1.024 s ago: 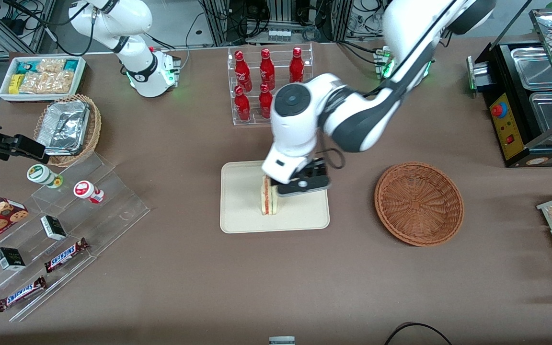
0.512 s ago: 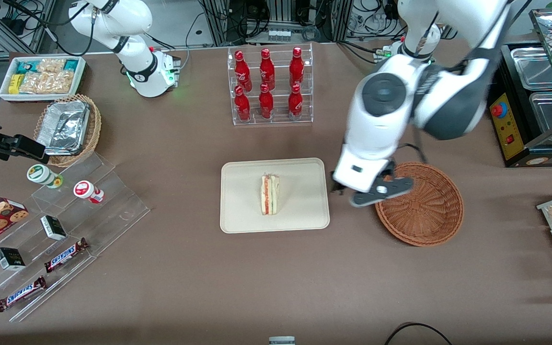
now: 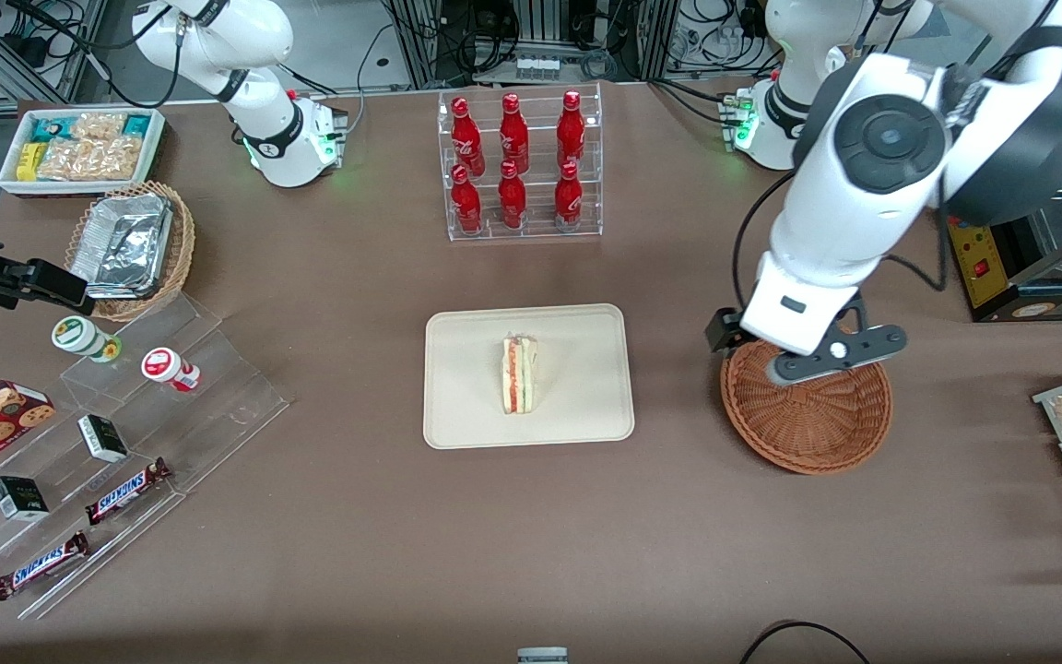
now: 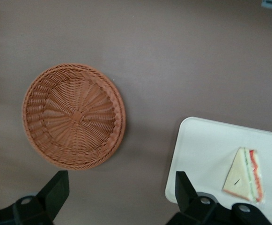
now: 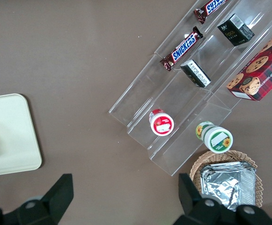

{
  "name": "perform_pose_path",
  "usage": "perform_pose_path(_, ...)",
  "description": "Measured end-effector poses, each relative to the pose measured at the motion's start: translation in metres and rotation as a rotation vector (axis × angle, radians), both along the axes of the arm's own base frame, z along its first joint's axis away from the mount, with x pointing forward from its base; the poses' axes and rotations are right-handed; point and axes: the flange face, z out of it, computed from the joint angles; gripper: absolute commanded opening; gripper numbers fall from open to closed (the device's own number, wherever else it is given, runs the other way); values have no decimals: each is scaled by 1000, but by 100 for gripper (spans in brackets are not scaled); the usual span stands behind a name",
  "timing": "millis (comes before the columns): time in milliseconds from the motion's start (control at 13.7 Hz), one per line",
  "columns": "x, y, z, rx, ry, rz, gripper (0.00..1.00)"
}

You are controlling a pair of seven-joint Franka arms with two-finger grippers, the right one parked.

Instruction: Place sandwich from basket to tray

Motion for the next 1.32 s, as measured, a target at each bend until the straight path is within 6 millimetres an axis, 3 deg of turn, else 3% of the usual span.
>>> perform_pose_path(146,2,29,10,-9,23,-26,100)
perform_pose_path(439,6,107,28,-36,71,-120,100)
perform_pose_path(732,-7,172,50,-53,76,-169,100)
perform_pose_path(951,-28,197,58,-56,80,-191,100)
perform_pose_path(1317,-50,204,61,-57,87,-197,100)
